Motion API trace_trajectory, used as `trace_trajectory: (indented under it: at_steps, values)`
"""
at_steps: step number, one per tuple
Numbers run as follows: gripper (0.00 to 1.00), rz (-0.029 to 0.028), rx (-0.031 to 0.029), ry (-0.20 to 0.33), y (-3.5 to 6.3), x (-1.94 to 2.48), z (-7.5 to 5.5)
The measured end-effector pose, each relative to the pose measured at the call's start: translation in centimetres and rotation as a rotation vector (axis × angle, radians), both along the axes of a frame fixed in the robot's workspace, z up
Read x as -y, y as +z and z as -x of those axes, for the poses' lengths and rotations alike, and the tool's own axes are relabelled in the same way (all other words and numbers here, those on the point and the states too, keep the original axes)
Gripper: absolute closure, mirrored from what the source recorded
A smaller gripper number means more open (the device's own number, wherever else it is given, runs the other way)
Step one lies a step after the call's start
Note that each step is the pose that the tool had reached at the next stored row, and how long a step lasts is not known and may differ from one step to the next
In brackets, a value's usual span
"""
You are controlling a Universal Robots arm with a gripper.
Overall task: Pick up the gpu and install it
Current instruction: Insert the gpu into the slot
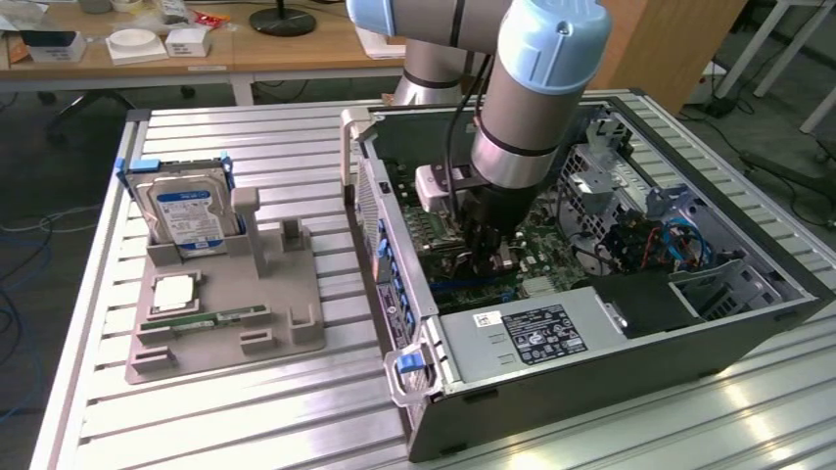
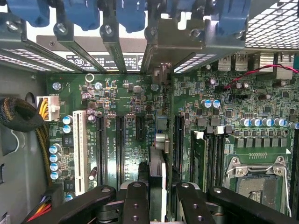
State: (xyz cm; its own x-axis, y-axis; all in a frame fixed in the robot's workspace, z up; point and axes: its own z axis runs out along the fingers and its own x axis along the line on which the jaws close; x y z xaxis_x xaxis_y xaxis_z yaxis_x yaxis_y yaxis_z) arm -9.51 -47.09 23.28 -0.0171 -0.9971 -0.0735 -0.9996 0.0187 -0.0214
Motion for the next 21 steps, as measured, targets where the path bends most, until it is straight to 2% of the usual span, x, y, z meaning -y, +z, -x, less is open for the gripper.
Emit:
trace_trajectory:
  at_steps: [5, 11, 21]
  values:
    - [0.73, -0.0002, 0.0005, 0.000, 0.00, 0.00, 0.00]
    - [0.73, -0.0003, 0.0072, 0.004, 0.33, -0.01, 0.07]
    - [0.73, -0.0002, 0.0072, 0.004, 0.28, 0.00, 0.07]
